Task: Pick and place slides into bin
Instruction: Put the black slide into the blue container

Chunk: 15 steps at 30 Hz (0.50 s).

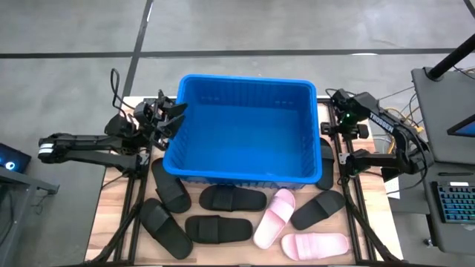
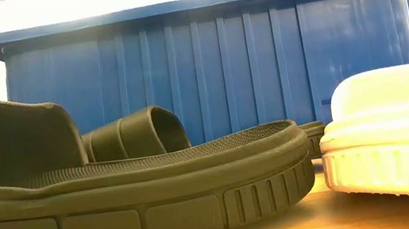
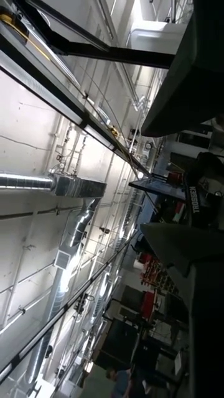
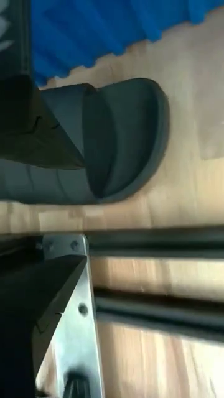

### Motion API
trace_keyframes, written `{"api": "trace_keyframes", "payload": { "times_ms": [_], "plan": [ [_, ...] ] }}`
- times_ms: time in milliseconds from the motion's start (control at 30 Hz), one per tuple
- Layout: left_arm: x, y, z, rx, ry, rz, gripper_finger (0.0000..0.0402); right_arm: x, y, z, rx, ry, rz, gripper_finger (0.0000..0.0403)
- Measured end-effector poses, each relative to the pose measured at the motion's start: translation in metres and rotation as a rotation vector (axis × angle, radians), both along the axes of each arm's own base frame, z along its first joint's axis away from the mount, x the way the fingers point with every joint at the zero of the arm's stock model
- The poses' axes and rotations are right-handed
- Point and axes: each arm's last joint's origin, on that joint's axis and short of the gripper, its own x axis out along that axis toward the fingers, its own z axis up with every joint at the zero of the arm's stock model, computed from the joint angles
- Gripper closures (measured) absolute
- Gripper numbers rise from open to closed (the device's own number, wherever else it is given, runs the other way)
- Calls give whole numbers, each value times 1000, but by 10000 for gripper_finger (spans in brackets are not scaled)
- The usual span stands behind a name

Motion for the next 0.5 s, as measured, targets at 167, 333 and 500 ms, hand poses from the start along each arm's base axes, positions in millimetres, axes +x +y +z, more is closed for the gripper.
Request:
{"api": "trace_keyframes", "payload": {
  "times_ms": [167, 333, 500],
  "plan": [
    [0, 0, 0, 0, -2, 0, 178, 0, 1, -9, 16, -27, -3, 177],
    [0, 0, 0, -8, 1, 10, 178, 0, 1, -11, 13, -31, -3, 177],
    [1, 1, -1, -10, 5, 13, 178, 1, 0, -15, -15, -18, -33, 177]
  ]
}}
